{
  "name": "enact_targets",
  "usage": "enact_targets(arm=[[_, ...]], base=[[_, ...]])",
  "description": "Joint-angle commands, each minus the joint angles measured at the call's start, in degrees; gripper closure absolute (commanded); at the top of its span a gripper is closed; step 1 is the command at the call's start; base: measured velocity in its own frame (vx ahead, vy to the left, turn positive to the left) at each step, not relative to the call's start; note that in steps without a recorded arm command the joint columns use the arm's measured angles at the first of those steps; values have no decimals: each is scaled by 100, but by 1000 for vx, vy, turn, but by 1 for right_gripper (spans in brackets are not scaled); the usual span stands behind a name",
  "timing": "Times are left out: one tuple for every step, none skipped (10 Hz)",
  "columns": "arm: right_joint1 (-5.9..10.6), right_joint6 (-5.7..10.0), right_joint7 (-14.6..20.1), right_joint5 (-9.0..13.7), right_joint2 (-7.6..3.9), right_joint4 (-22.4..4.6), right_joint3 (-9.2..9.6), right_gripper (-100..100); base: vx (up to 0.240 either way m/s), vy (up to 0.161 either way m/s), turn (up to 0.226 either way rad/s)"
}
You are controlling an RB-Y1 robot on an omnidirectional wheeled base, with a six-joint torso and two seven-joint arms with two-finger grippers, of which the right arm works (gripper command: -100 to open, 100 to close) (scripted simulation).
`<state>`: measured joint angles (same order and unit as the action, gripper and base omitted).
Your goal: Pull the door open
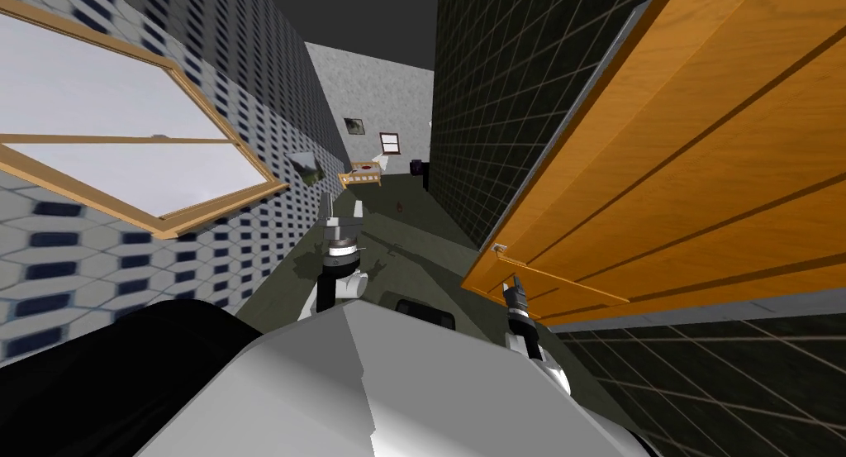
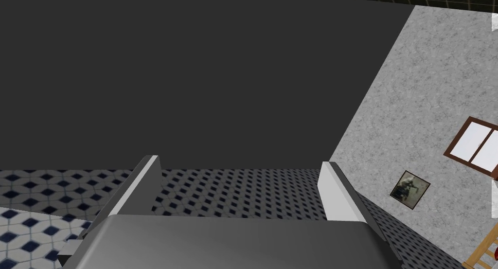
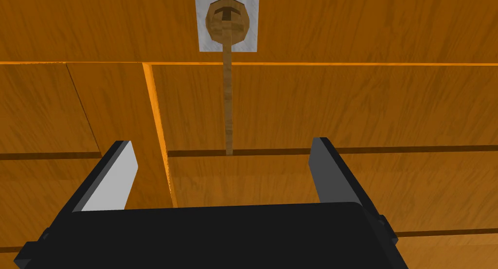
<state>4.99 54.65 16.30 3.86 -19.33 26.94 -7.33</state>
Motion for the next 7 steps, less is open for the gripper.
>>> enact_targets(arm=[[-3,-2,-7,-2,1,3,5,-100],[-3,-3,-8,-2,1,4,7,-100],[-5,-4,-12,-3,1,5,9,-100],[-6,-5,-15,-4,2,7,12,-100],[-7,-6,-18,-5,2,8,14,-100],[-9,-8,-23,-6,3,10,18,-100],[-10,-9,-26,-7,3,12,21,-100]], base=[[-170,37,13],[-210,57,-9],[-188,39,-5],[-223,60,5],[-245,52,-3],[-241,38,-1],[-224,33,0]])
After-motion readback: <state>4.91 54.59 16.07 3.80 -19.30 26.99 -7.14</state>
